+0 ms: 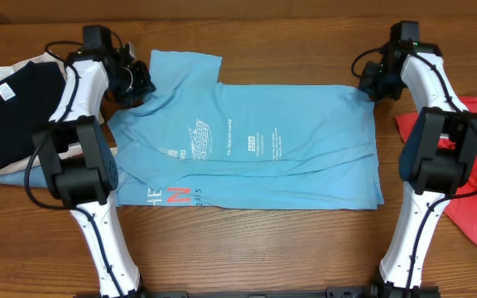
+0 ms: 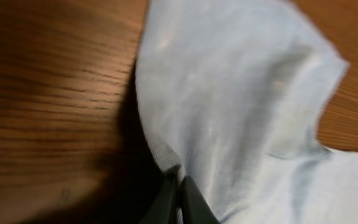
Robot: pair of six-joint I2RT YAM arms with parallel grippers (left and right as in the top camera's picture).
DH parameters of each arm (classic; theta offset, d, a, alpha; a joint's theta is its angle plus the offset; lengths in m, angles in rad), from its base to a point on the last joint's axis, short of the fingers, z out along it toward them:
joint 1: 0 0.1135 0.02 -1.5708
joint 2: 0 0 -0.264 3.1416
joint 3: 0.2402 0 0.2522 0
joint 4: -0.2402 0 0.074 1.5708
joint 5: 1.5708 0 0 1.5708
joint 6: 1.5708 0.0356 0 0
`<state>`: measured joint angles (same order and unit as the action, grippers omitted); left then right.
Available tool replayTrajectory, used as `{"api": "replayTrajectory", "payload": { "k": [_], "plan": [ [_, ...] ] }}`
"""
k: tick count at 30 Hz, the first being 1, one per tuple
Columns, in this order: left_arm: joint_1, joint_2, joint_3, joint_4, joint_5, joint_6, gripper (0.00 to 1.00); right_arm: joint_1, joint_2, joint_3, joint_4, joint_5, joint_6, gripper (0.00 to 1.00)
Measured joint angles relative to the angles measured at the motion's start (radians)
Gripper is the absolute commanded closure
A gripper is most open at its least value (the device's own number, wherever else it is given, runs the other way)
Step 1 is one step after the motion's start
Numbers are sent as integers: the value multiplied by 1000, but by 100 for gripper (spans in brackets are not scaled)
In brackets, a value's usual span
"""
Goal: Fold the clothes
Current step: 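Grasp the far shoulder corners of the shirt with both grippers, then fold the far shoulder edge toward the near side with both grippers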
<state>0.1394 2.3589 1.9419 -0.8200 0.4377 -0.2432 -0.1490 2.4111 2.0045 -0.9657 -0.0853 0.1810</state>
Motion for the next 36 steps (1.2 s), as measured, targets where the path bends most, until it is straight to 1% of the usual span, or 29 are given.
{"api": "replayTrajectory", "payload": {
  "k": [8,16,20,24,36],
  "plan": [
    [0,-117,0,-59,-21,48,96,-15,3,153,-145,39,2,96],
    [7,-161,0,-152,-74,68,96,-13,3,240,-335,101,2,96],
    [14,-185,0,-208,-115,71,96,-14,3,253,-412,131,2,96],
    [29,-211,0,-299,-166,73,96,-18,3,253,-484,151,2,96],
    [120,-212,0,-539,-192,87,96,-67,3,254,-620,151,2,96]
  ]
}}
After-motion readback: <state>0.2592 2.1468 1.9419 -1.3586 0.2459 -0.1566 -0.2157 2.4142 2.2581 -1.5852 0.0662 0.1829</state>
